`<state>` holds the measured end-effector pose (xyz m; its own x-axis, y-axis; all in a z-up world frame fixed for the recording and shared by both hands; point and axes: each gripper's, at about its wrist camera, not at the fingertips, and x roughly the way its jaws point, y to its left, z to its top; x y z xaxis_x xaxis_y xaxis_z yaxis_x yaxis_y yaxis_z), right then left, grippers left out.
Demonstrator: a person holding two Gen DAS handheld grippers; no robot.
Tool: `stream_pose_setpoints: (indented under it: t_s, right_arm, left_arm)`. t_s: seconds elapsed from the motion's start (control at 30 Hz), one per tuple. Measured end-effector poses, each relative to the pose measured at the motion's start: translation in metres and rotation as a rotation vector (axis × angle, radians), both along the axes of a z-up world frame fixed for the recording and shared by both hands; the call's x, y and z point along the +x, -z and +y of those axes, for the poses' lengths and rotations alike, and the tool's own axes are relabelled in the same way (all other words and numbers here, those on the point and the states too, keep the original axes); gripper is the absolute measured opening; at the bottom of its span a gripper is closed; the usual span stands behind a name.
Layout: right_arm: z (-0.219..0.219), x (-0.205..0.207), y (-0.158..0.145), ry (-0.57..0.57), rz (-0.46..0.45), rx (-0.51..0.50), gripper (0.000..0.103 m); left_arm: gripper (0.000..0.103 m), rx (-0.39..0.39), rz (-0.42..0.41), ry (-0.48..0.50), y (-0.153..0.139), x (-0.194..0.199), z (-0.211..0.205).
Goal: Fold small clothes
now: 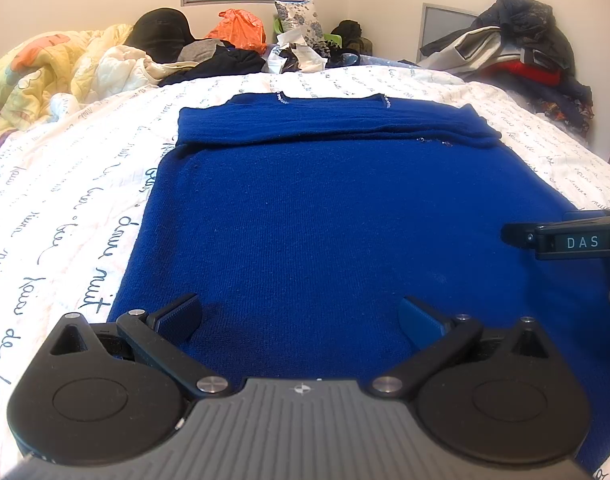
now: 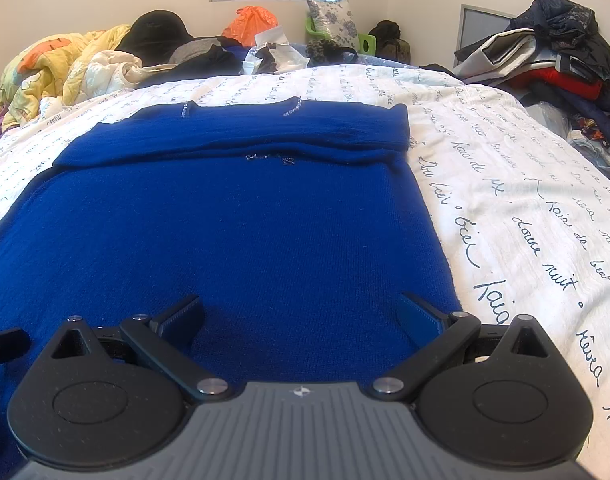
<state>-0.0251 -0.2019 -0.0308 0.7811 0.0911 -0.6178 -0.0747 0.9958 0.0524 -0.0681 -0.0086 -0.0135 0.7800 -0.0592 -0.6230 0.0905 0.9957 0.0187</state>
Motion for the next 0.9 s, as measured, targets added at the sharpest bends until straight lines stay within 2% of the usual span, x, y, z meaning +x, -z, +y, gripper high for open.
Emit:
stream_pose_setpoints:
  t_s: [0.37, 0.5, 0.6, 0.9]
  right_arm:
    - [0.0005, 0.0014, 0.0006, 0.011, -0.002, -0.004, 0.103]
    - [-0.0005, 0.0035, 0.0016, 0.005, -0.004, 0.003, 0.103]
    - [0.0006, 0.0035, 0.0016, 0.006, -0.003, -0.002, 0.103]
    - [0.0, 0.0033, 0.0016, 0.006, -0.004, 0.002, 0.103]
  left_arm:
    - [0.103, 0.004, -0.005, -0.013, 0.0001, -0.0019, -0.001]
    - [0.103, -0.024, -0.009, -0.008, -0.0005, -0.0029, 0.0041]
    - [0.103, 0.01, -0.006, -0.011, -0.0004, -0.0018, -0.0022]
    - [0.103, 0.0, -0.005, -0.012, -0.0001, -0.0018, 0.0005]
